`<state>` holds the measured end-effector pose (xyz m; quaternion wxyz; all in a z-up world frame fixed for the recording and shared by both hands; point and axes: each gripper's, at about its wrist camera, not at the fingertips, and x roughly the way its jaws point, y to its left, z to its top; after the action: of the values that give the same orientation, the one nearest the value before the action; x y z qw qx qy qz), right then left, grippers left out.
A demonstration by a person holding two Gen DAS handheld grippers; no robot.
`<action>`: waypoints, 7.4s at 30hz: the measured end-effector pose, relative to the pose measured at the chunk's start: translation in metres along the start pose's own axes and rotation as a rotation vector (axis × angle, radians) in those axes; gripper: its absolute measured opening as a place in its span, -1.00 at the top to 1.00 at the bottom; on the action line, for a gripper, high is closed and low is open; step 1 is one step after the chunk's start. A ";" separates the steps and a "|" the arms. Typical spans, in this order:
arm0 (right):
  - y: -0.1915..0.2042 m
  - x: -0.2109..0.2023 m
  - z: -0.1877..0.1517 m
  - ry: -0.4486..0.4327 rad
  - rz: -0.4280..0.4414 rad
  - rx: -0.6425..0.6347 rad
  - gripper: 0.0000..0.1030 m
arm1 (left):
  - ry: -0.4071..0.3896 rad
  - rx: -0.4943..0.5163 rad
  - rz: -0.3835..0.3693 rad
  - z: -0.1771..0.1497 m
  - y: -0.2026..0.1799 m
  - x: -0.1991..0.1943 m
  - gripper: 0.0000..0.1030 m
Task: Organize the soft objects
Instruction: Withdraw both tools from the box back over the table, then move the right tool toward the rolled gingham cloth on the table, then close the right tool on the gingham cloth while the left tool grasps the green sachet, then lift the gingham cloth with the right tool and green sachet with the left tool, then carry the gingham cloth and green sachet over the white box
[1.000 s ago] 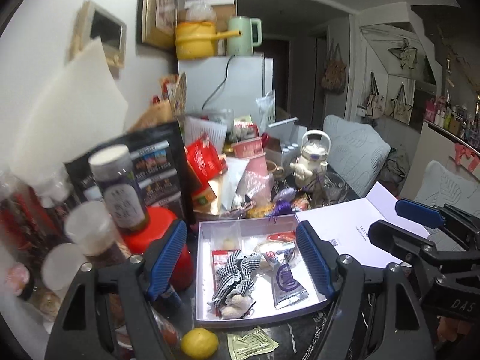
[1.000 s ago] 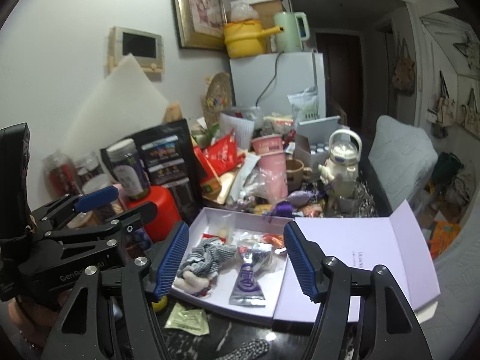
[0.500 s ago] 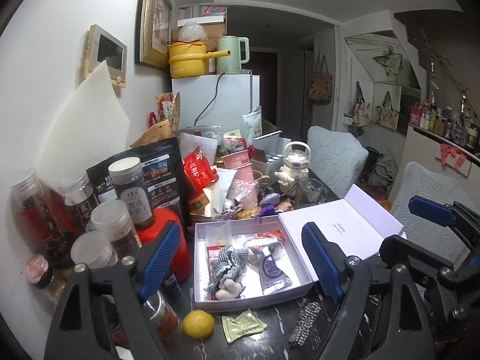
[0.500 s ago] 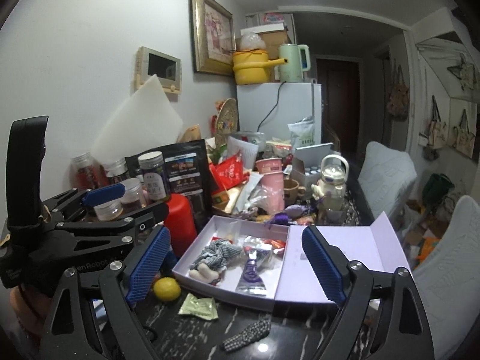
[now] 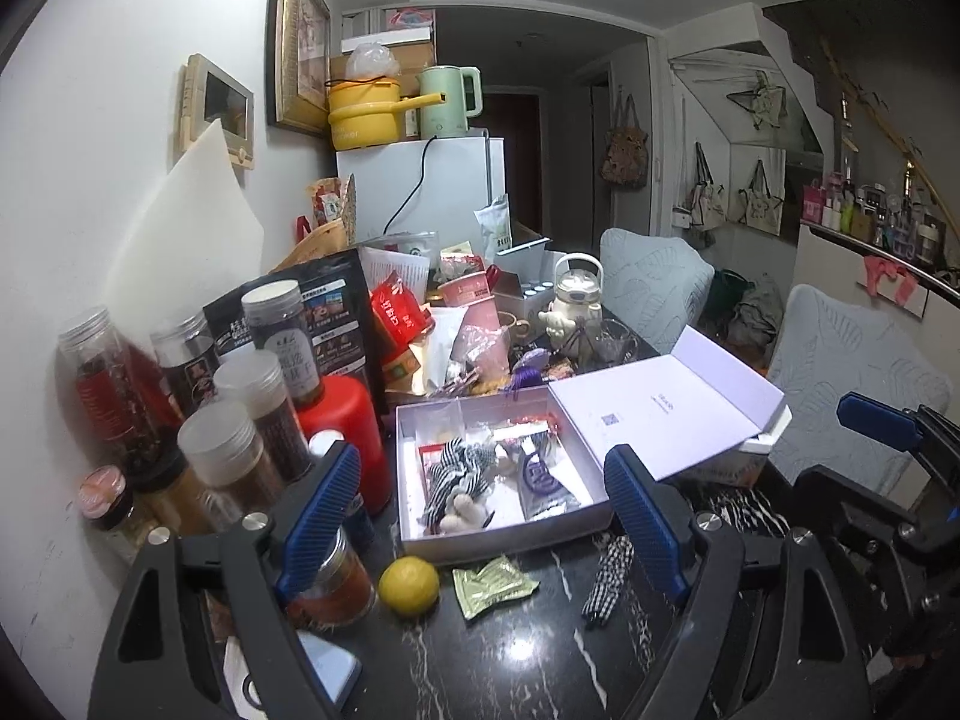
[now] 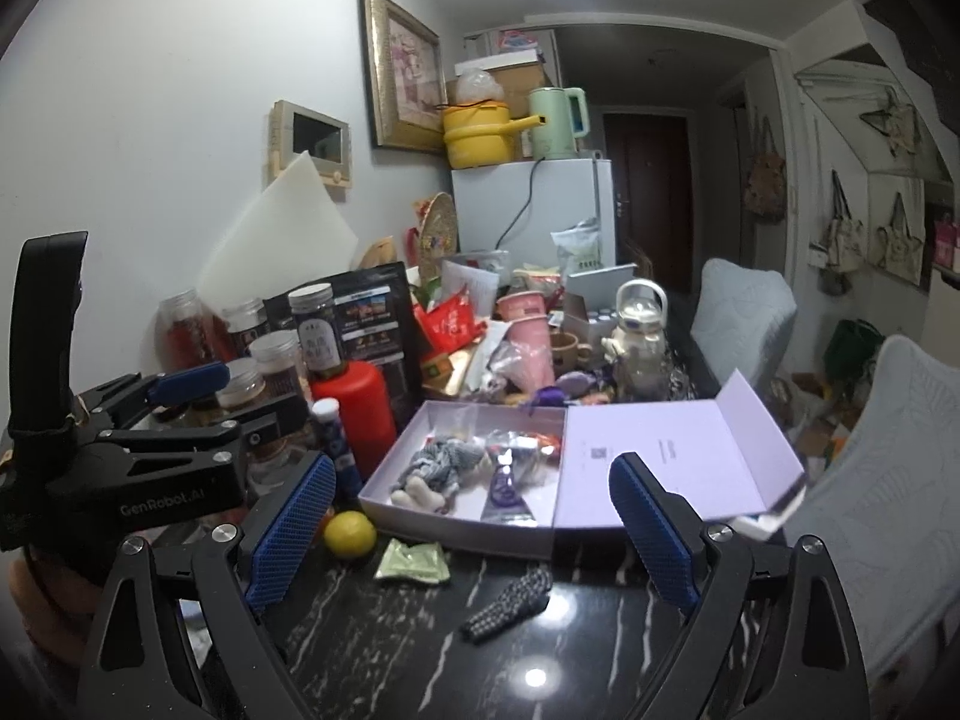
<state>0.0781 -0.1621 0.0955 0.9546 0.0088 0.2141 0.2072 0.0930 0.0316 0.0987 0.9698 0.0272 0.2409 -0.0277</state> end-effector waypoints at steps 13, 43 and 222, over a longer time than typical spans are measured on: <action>0.007 0.004 -0.051 0.106 0.004 0.056 -0.83 | 0.110 -0.032 -0.072 -0.041 0.009 0.006 -0.63; -0.037 0.106 -0.120 0.379 -0.046 0.118 -0.78 | 0.398 -0.163 -0.127 -0.106 0.002 0.134 -0.63; -0.066 0.160 0.043 0.061 0.130 -0.006 0.60 | -0.137 -0.121 -0.160 0.054 0.013 0.168 -0.13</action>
<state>0.2537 -0.1555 0.0624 0.9322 0.0137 0.2412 0.2694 0.2674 0.0345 0.0680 0.9785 -0.0526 0.1767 -0.0921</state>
